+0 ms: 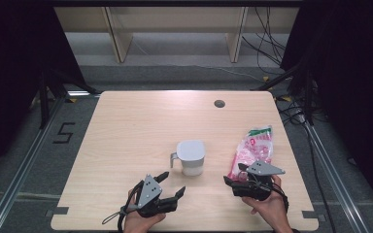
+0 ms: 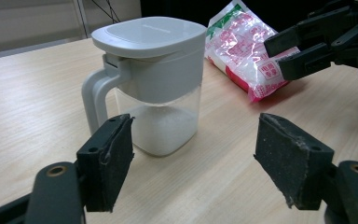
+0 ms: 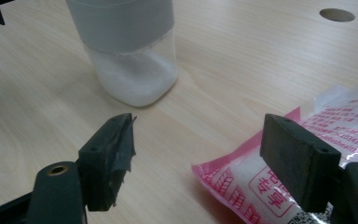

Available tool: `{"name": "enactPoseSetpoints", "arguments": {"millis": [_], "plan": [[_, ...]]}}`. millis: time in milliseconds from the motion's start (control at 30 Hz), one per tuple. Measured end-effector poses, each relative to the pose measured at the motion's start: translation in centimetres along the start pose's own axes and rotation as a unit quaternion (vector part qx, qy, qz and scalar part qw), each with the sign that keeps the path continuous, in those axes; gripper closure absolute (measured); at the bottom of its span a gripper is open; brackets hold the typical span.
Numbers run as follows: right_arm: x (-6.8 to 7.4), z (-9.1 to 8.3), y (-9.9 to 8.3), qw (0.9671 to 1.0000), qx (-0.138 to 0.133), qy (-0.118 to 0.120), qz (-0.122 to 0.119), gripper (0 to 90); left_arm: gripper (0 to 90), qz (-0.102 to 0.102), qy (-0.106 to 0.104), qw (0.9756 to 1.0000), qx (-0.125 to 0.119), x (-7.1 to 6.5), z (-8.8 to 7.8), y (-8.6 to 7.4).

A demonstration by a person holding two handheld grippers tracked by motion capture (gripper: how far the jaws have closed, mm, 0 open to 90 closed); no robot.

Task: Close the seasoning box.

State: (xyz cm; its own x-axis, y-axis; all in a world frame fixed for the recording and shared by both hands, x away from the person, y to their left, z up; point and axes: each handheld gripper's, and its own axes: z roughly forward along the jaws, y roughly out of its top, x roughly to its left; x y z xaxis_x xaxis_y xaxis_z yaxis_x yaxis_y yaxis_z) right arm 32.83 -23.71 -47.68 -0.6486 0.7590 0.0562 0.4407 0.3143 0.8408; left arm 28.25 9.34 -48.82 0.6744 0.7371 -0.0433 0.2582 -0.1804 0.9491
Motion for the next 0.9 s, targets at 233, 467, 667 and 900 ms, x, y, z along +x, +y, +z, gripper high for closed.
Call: {"name": "enactPoseSetpoints", "arguments": {"millis": [233,467,667,900], "plan": [[0.37,-0.02,-0.19,0.9999,0.007,0.007,-0.004,26.7,26.7,-0.003,0.001,1.0,0.002,-0.1,0.12,-0.27],[0.66,0.05,-0.32,0.9999,0.01,0.006,-0.002,26.7,26.5,0.007,-0.001,1.0,0.003,0.13,0.11,-0.32],[0.55,0.19,-0.38,0.9998,0.007,0.007,-0.017,26.7,25.9,-0.006,0.002,1.0,0.004,0.09,0.07,-0.44],[0.54,0.17,-0.39,0.9998,0.008,0.006,-0.017,26.7,25.9,0.007,-0.001,1.0,0.003,0.3,0.05,-0.39]]}}
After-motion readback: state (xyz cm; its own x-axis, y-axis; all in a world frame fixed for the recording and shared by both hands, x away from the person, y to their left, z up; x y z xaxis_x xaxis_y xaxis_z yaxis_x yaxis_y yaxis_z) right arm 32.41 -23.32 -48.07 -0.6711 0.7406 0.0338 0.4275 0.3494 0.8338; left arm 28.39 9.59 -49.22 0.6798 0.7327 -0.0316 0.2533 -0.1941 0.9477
